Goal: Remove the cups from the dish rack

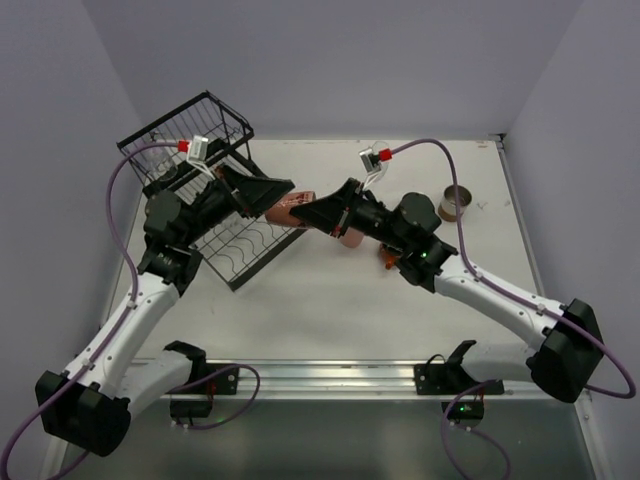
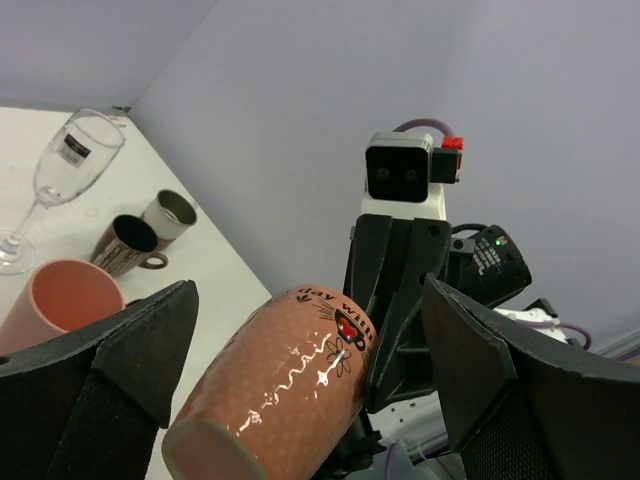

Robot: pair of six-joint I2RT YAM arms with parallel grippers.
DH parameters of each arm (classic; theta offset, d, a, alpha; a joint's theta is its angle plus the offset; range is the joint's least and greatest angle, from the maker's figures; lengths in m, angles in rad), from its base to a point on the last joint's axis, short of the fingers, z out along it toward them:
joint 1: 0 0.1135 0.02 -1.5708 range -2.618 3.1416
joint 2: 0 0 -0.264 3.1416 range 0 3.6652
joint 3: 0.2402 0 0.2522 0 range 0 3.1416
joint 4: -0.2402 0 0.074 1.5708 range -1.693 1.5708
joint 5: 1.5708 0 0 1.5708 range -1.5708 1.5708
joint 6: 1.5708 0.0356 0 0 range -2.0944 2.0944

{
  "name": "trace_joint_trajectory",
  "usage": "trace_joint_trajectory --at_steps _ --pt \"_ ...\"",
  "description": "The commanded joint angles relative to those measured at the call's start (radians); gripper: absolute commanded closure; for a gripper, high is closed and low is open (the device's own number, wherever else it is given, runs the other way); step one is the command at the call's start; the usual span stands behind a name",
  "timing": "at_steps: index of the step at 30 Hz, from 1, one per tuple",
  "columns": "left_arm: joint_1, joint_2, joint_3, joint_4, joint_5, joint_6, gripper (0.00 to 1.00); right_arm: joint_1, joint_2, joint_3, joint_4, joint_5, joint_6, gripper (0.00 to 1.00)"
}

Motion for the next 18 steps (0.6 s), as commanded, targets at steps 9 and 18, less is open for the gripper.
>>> trace_joint_trajectory --at_steps 9,18 --pt "-0.005 -0.151 0.183 -0.434 -0.160 0.424 0.00 0.001 -0.199 0.037 -0.291 0.057 -0.200 1.00" --pt "-0.005 -0.302 0.136 -0.751 -0.263 0.752 0.00 -0.038 -0.429 0.087 -1.059 0.455 -0.427 1.00"
